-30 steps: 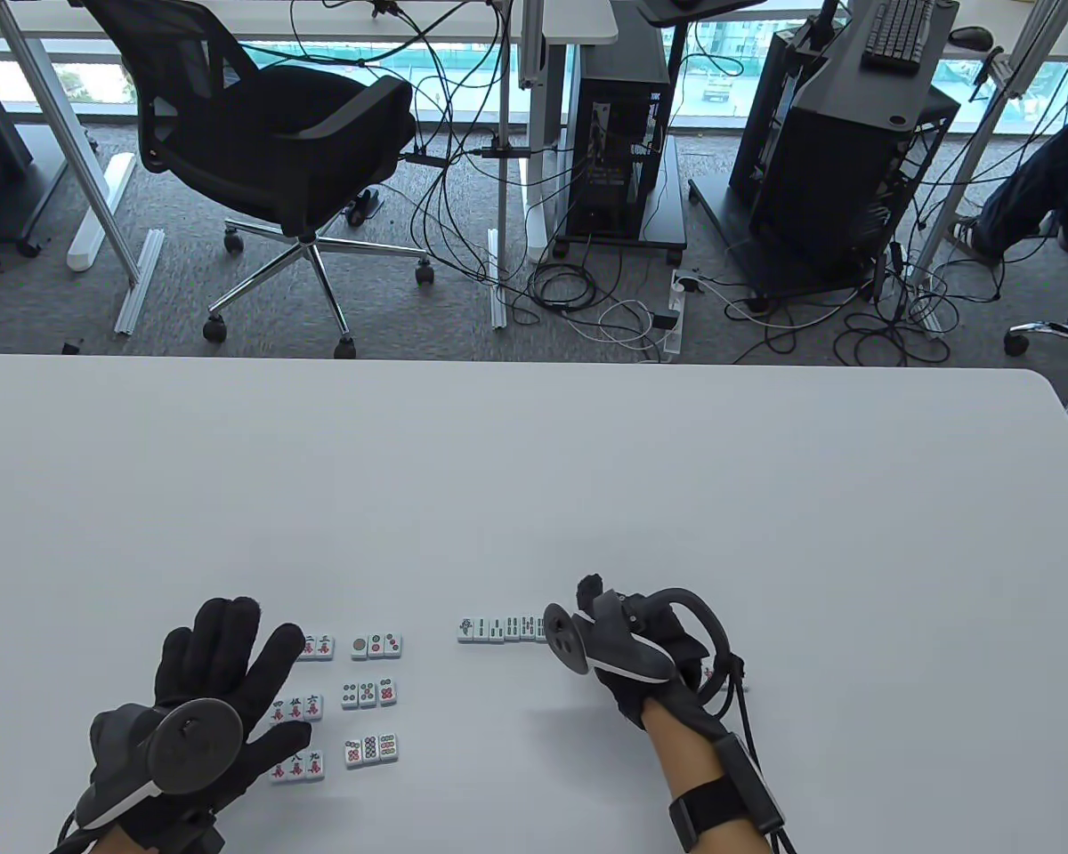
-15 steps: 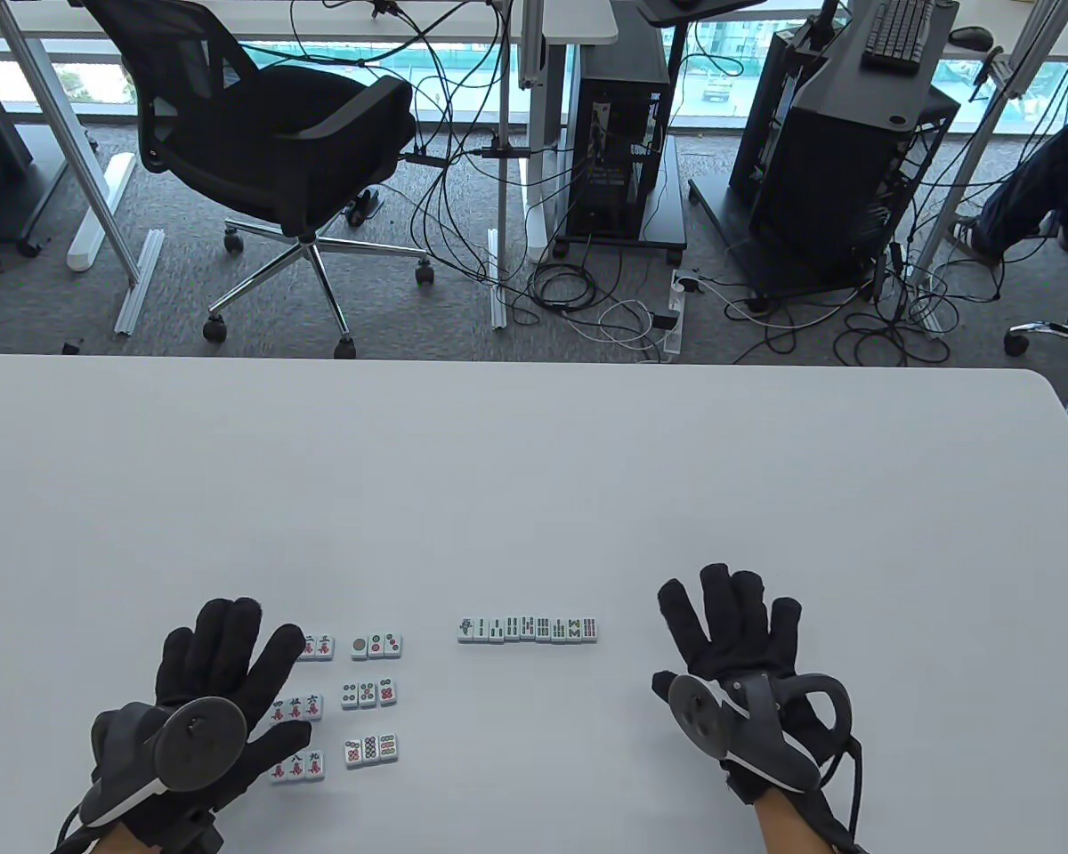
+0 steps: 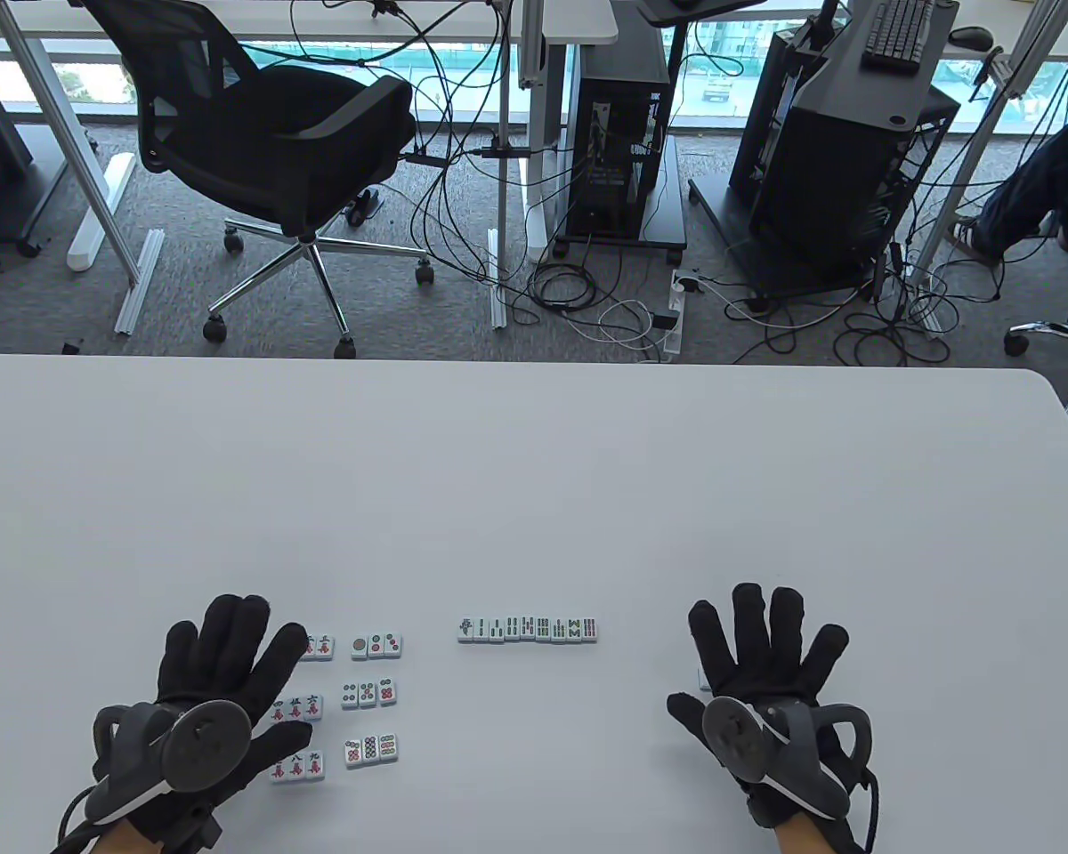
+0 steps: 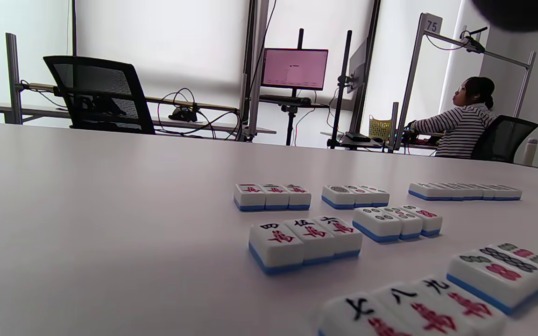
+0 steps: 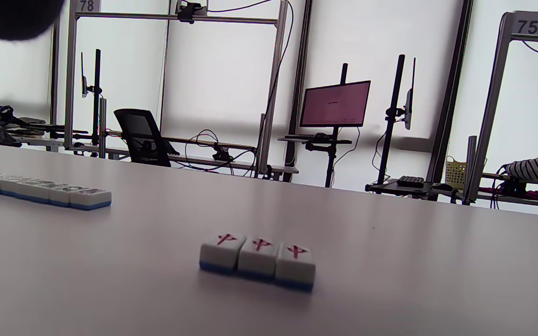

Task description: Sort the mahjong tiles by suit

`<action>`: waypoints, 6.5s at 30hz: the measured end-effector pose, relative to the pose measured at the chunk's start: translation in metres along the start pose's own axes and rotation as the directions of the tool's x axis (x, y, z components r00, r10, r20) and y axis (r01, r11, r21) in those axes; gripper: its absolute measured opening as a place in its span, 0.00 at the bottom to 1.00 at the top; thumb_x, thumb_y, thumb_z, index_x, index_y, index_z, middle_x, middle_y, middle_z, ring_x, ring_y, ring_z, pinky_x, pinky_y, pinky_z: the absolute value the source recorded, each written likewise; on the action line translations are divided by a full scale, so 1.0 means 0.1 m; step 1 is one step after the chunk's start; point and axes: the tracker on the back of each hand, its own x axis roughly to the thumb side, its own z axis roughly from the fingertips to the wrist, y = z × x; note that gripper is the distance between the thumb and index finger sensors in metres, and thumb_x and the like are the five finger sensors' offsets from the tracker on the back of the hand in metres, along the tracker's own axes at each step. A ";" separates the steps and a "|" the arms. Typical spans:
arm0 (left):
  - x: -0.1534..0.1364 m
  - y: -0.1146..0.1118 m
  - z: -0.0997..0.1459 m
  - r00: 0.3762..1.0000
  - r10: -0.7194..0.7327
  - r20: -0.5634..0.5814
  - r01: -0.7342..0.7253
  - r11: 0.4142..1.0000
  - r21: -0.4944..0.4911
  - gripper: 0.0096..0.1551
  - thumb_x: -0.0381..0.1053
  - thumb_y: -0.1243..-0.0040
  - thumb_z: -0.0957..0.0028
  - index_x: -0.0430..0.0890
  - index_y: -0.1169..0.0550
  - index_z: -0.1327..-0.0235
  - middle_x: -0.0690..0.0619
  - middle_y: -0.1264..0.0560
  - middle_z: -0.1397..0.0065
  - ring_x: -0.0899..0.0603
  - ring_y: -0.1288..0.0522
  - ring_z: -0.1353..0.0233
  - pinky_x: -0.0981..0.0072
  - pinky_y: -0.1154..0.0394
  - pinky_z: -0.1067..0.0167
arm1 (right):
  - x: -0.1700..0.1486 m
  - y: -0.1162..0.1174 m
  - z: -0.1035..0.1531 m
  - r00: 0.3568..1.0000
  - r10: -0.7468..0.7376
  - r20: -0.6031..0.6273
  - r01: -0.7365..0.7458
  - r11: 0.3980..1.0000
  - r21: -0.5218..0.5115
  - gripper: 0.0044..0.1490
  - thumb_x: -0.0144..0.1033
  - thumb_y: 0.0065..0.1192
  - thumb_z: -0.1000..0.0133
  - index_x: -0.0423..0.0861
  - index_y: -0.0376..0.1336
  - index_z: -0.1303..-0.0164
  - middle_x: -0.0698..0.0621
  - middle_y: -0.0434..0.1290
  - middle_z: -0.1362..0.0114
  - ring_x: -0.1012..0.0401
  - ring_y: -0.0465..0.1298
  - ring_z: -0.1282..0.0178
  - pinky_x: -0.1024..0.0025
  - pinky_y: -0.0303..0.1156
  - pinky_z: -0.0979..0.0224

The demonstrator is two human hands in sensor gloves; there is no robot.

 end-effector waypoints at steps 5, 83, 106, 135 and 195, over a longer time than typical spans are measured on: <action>0.08 0.13 -0.10 0.995 -0.097 0.018 0.094 0.989 0.118 0.57 0.79 0.42 0.68 0.67 0.48 0.24 0.64 0.63 0.14 0.47 0.60 0.10 0.36 0.55 0.19 | 0.00 -0.09 0.05 0.999 -0.044 0.009 0.044 0.999 -0.031 0.61 0.72 0.48 0.53 0.60 0.24 0.23 0.44 0.24 0.15 0.36 0.26 0.19 0.21 0.29 0.30; 1.57 -0.34 -1.27 0.863 -0.439 0.252 0.502 0.806 -0.315 0.37 0.67 0.31 0.71 0.50 0.18 0.49 0.65 0.14 0.71 0.55 0.19 0.80 0.64 0.20 0.74 | 0.05 -0.15 0.10 0.990 -0.132 0.054 0.132 0.991 0.001 0.59 0.68 0.51 0.51 0.59 0.27 0.22 0.43 0.29 0.14 0.38 0.29 0.18 0.23 0.32 0.27; 0.85 -0.71 -1.49 0.867 -0.494 0.069 0.477 0.780 -0.407 0.35 0.64 0.31 0.69 0.50 0.19 0.49 0.66 0.14 0.69 0.56 0.19 0.79 0.64 0.20 0.73 | 0.05 -0.13 0.09 0.989 -0.140 0.050 0.139 0.990 0.026 0.59 0.68 0.51 0.51 0.59 0.27 0.22 0.43 0.29 0.14 0.38 0.30 0.18 0.23 0.32 0.27; 1.87 -0.68 -1.31 0.874 -0.376 0.308 0.467 0.824 -0.320 0.35 0.65 0.30 0.71 0.46 0.17 0.54 0.67 0.15 0.77 0.57 0.22 0.85 0.65 0.21 0.79 | 0.06 -0.10 0.08 0.986 -0.157 0.050 0.155 0.987 0.039 0.58 0.67 0.51 0.51 0.59 0.28 0.22 0.43 0.29 0.14 0.38 0.30 0.17 0.23 0.32 0.27; 1.88 -0.58 -1.50 0.948 -0.204 0.243 0.288 0.876 -0.387 0.36 0.66 0.31 0.70 0.45 0.17 0.54 0.67 0.15 0.76 0.57 0.21 0.84 0.65 0.21 0.78 | 0.06 -0.07 0.07 0.985 -0.167 0.042 0.164 0.983 0.080 0.58 0.67 0.50 0.50 0.58 0.28 0.21 0.42 0.30 0.14 0.38 0.31 0.17 0.24 0.33 0.26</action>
